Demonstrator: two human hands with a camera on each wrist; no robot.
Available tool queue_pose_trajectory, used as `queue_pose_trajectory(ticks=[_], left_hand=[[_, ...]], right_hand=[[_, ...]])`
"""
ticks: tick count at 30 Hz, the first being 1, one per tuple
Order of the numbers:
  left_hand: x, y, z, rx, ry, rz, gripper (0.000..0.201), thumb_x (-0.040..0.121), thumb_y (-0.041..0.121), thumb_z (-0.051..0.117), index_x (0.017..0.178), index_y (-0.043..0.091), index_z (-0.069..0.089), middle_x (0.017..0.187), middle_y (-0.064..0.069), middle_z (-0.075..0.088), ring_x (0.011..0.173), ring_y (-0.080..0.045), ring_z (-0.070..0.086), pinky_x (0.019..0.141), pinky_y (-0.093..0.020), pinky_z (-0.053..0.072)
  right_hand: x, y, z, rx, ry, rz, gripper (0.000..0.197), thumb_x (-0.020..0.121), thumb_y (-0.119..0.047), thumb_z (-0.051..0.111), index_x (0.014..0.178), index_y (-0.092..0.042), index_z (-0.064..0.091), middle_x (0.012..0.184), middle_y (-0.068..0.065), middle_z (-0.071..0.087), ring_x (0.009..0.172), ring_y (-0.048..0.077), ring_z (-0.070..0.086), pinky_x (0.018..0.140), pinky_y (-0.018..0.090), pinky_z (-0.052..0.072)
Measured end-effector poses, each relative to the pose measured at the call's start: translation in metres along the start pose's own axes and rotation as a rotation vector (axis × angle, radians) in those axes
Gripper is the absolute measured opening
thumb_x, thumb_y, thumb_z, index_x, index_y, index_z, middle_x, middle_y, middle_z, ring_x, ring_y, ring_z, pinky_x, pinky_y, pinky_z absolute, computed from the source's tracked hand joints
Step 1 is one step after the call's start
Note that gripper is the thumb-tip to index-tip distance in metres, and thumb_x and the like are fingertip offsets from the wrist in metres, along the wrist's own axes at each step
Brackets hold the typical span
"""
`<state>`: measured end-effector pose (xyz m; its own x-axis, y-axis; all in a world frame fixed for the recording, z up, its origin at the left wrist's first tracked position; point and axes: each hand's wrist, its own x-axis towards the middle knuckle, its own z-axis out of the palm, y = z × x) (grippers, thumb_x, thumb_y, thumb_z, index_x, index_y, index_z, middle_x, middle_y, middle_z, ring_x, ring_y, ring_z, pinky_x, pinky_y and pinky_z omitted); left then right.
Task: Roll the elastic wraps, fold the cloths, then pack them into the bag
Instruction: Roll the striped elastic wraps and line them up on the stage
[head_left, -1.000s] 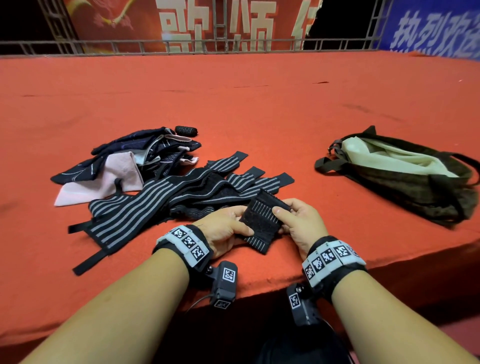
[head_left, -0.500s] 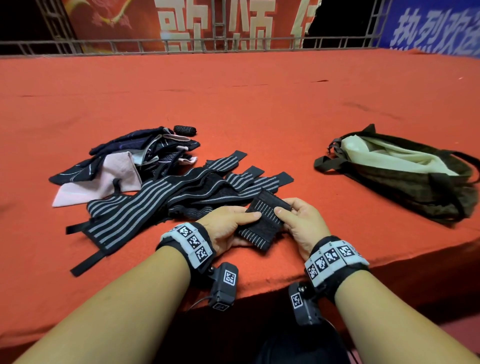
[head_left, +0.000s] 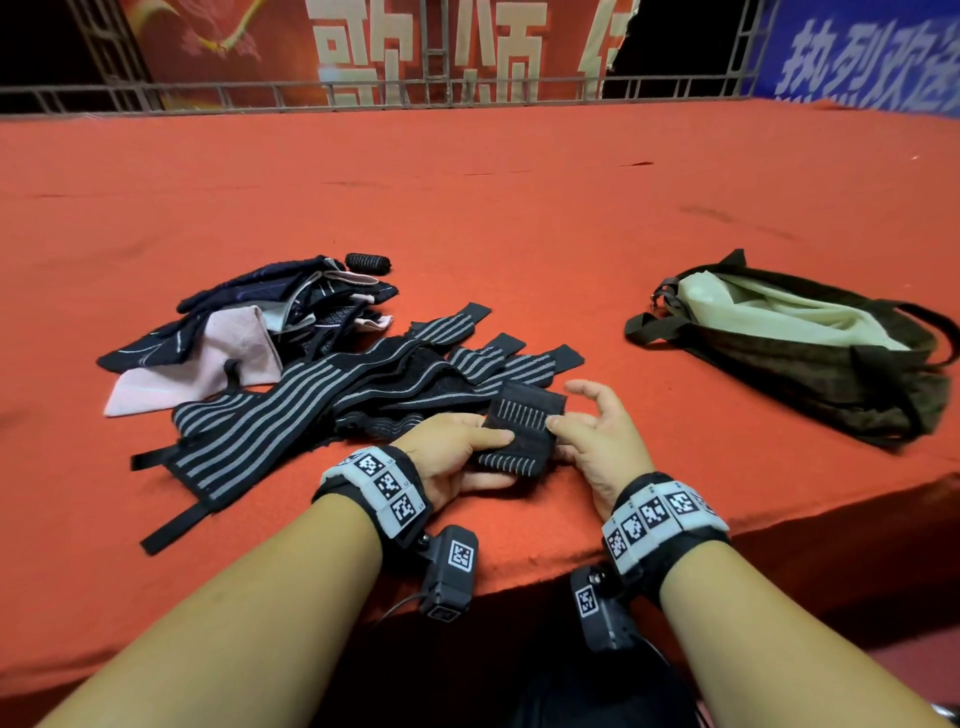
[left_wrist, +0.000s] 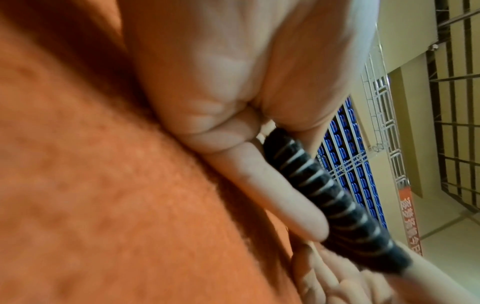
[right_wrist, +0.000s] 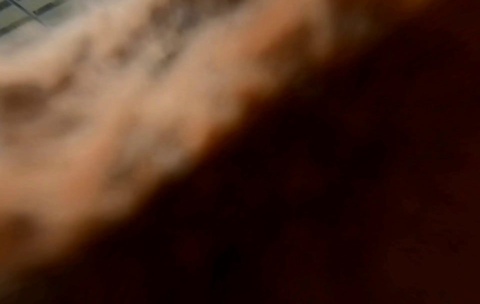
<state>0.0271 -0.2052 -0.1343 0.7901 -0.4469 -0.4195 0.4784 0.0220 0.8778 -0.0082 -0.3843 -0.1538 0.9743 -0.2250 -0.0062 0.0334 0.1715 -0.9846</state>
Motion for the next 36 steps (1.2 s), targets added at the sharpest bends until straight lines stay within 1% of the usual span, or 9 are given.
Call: queue_pose_trajectory(ticks=[4,7,9,12,15,23,29,33,36], left_hand=[[-0.001,0.003,-0.004,-0.144,0.054,0.029,0.029,0.099,0.004,0.056,0.126,0.01,0.065,0.108,-0.01,0.075,0.084,-0.019,0.076,0.061,-0.028,0.06],[-0.001,0.003,-0.007,-0.185,0.038,0.024,0.034,0.099,0.005,0.054,0.131,0.012,0.062,0.112,-0.01,0.074,0.089,-0.023,0.075,0.062,-0.03,0.061],[-0.002,0.002,-0.008,-0.206,-0.002,0.028,0.035,0.098,0.003,0.054,0.13,0.014,0.063,0.114,-0.009,0.074,0.093,-0.023,0.075,0.069,-0.034,0.063],[-0.003,0.001,-0.009,-0.233,-0.077,0.055,0.037,0.094,-0.002,0.055,0.126,0.013,0.066,0.118,-0.011,0.073,0.1,-0.022,0.073,0.083,-0.036,0.062],[-0.003,0.0,-0.01,-0.24,-0.088,0.07,0.041,0.093,-0.007,0.054,0.127,0.012,0.066,0.122,-0.014,0.071,0.106,-0.023,0.071,0.086,-0.035,0.061],[-0.001,0.0,-0.01,-0.274,-0.072,0.049,0.047,0.096,-0.011,0.04,0.133,0.009,0.062,0.125,-0.017,0.07,0.115,-0.031,0.068,0.087,-0.039,0.061],[-0.005,0.0,-0.006,-0.182,-0.087,0.065,0.051,0.093,-0.012,0.038,0.129,0.013,0.065,0.127,-0.012,0.07,0.12,-0.029,0.066,0.095,-0.039,0.057],[-0.006,-0.002,-0.006,-0.197,-0.076,0.077,0.045,0.086,-0.008,0.047,0.113,0.015,0.075,0.123,-0.011,0.072,0.122,-0.031,0.064,0.102,-0.044,0.053],[-0.006,-0.003,-0.006,-0.172,-0.09,0.091,0.032,0.093,-0.002,0.06,0.119,0.012,0.071,0.125,-0.014,0.07,0.119,-0.033,0.066,0.094,-0.041,0.058]], right_hand=[[-0.002,0.001,-0.002,-0.097,-0.201,-0.041,0.072,0.08,0.026,0.042,0.125,-0.027,0.062,0.111,0.009,0.074,0.084,0.021,0.067,0.068,0.028,0.052],[-0.006,0.005,-0.002,-0.291,-0.276,-0.046,0.057,0.084,0.017,0.054,0.111,-0.029,0.073,0.097,0.003,0.076,0.066,0.011,0.062,0.061,0.026,0.047],[-0.006,0.006,-0.002,-0.323,-0.255,-0.047,0.038,0.085,0.005,0.068,0.1,-0.029,0.075,0.088,0.005,0.075,0.06,0.013,0.059,0.06,0.029,0.048],[-0.003,0.006,-0.004,-0.38,-0.183,-0.095,0.019,0.085,-0.012,0.076,0.093,-0.029,0.076,0.089,0.009,0.075,0.072,0.019,0.062,0.069,0.038,0.051],[-0.003,0.008,-0.003,-0.406,-0.153,-0.102,0.008,0.089,-0.024,0.074,0.089,-0.032,0.075,0.078,-0.004,0.073,0.072,0.014,0.063,0.069,0.033,0.049],[0.0,0.01,0.004,-0.454,0.006,-0.101,0.013,0.096,-0.034,0.062,0.084,-0.032,0.068,0.085,-0.007,0.076,0.071,0.015,0.073,0.072,0.036,0.056],[-0.001,0.009,0.011,-0.522,0.067,-0.13,0.012,0.095,-0.032,0.063,0.086,-0.024,0.064,0.077,-0.006,0.074,0.061,0.008,0.07,0.064,0.027,0.052],[0.0,0.01,0.013,-0.541,0.102,-0.144,0.014,0.091,-0.036,0.066,0.082,-0.026,0.059,0.073,-0.006,0.072,0.062,0.015,0.07,0.072,0.043,0.059],[-0.002,0.011,0.015,-0.535,0.101,-0.17,0.018,0.084,-0.043,0.066,0.08,-0.029,0.054,0.069,-0.006,0.068,0.064,0.023,0.068,0.072,0.05,0.058]])
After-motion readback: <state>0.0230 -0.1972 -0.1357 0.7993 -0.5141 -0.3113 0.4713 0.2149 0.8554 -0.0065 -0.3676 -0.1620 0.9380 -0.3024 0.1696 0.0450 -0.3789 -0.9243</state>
